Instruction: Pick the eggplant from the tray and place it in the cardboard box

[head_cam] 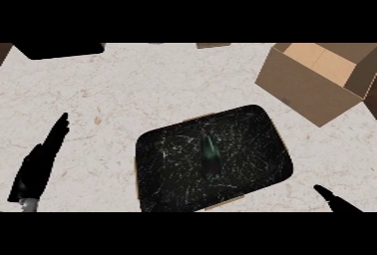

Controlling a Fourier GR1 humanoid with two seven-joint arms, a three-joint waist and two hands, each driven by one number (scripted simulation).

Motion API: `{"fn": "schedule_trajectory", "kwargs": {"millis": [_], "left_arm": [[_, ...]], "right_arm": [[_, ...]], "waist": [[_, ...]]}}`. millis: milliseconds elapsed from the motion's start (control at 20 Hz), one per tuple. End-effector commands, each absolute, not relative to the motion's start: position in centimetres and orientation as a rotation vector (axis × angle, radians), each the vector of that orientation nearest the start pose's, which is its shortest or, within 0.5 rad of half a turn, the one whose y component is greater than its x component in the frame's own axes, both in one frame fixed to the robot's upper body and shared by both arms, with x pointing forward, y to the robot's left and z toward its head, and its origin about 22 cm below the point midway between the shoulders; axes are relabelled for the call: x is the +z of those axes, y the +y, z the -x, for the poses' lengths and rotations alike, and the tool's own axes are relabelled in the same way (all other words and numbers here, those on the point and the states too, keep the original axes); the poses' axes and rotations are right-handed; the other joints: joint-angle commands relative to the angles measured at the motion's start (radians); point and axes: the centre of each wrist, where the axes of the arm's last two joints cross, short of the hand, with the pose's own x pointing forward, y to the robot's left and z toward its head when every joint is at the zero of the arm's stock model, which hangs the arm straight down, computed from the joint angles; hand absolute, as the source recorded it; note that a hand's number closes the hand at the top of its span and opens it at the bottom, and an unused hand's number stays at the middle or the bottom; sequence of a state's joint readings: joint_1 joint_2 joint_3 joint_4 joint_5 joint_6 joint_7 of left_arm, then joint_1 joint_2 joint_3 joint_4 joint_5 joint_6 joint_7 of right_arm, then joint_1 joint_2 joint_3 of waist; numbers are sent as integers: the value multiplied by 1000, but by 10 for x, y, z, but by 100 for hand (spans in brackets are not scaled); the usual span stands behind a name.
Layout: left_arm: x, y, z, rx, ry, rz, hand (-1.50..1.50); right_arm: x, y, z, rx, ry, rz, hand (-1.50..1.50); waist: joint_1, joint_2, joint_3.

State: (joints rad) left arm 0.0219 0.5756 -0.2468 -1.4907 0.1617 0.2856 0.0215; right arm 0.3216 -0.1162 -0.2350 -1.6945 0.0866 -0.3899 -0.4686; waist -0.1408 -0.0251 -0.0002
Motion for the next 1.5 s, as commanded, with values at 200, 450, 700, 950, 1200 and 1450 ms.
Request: {"fn": "schedule_trajectory", "kwargs": {"millis": [200,450,700,950,1200,1450], "left_arm": [[4,302,-239,-349,-1443,-360,0],[5,294,-252,-394,-1457,-349,0],[10,295,-261,-407,-1479,-345,0],[14,283,-268,-414,-1491,-330,0],[-2,285,-262,-422,-1492,-329,0],[6,291,-270,-434,-1498,-321,0]], "right_arm": [[-22,-277,-52,258,-1678,1107,-150],[9,-240,-23,314,-1539,1096,-150],[46,-212,-9,366,-1422,1084,-150],[63,-186,-5,403,-1267,1097,-150],[81,-171,-16,421,-1137,1140,-150],[90,-146,-31,449,-1047,1117,-150]], "waist": [[67,27,-8],[100,37,-7],[117,46,-10],[135,45,-7],[159,49,-8],[165,46,-5]]}}
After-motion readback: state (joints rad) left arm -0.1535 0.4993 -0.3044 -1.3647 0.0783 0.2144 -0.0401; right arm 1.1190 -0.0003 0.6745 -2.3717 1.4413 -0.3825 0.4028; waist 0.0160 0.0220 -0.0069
